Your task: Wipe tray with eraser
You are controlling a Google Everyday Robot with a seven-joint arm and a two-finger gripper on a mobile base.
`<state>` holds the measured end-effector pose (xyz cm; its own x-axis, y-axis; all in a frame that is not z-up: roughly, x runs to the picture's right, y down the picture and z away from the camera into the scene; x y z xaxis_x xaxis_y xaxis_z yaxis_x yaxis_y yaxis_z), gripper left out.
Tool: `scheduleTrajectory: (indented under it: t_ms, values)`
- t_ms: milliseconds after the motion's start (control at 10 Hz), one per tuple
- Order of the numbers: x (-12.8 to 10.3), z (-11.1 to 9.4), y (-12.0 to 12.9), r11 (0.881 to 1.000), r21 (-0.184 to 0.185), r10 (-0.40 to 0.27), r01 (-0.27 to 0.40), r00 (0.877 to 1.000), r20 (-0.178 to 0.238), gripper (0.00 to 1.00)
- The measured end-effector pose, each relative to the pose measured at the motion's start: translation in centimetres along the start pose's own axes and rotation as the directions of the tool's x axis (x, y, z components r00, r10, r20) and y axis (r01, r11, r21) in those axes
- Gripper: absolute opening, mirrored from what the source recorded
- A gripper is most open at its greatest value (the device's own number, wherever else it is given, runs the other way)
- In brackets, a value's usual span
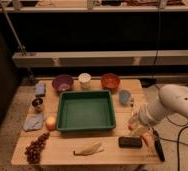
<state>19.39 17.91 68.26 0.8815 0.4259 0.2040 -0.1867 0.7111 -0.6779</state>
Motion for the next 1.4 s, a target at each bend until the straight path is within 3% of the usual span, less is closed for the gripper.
scheduleTrajectory:
  t_ms: [300, 700, 900, 1400]
  values:
    - [1.1, 3.5, 1.0, 1.000, -0.019, -0.012, 0.012, 0.999, 0.029, 0.63]
    - [2.3, 6.8, 1.8, 0.996, -0.049, -0.068, 0.068, 0.998, -0.001, 0.63]
    - [4.2, 9.6, 2.3, 0.991, -0.058, -0.122, 0.122, 0.993, 0.002, 0.63]
    - [4.3, 11.4, 1.6, 0.978, -0.065, -0.198, 0.198, 0.980, 0.005, 0.63]
